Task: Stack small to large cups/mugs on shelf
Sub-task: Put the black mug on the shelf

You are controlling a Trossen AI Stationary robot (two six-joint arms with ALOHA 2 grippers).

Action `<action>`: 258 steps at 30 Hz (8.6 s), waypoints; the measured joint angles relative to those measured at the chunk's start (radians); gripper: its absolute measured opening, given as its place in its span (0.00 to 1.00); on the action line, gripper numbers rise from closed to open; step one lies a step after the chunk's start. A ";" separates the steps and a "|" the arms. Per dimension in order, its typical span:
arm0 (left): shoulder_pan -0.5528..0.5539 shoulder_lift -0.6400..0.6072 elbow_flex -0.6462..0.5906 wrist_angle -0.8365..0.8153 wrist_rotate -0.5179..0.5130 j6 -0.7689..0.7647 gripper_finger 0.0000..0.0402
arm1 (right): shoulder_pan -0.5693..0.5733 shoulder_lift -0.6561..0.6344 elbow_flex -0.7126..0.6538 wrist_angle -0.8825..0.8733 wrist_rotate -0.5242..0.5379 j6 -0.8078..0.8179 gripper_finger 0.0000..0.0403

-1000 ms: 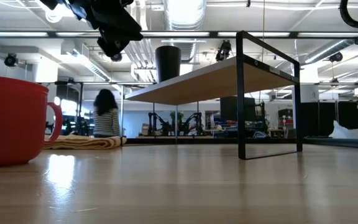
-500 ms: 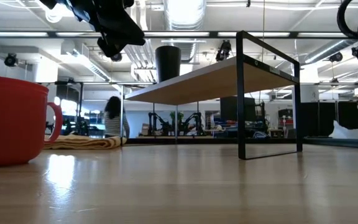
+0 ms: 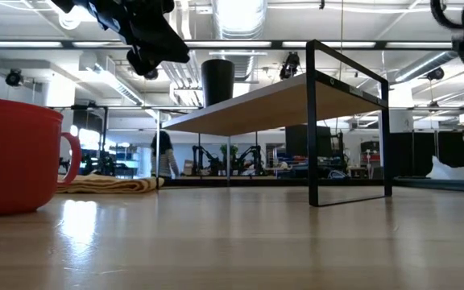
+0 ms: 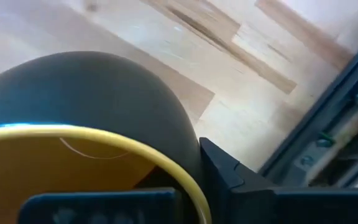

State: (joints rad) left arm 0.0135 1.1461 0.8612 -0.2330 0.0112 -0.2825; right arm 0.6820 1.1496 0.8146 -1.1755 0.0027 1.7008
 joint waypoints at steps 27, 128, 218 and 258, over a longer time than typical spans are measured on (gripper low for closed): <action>0.002 0.000 0.000 0.008 -0.083 0.000 0.16 | -0.425 0.146 0.867 -0.394 0.390 -0.775 0.03; 0.098 0.285 0.211 0.059 -0.094 0.055 0.16 | -0.981 0.617 1.078 -0.378 0.017 -1.228 0.02; 0.134 0.303 0.192 0.129 -0.129 0.002 0.16 | -1.012 0.551 0.958 -0.093 -0.076 -1.316 0.02; 0.135 0.230 0.166 0.076 -0.151 -0.026 0.16 | -0.933 0.534 0.956 -0.124 -0.085 -1.309 0.02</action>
State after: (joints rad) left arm 0.1482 1.3766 1.0275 -0.1575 -0.1402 -0.3080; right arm -0.2508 1.6836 1.7710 -1.2992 -0.0818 0.3920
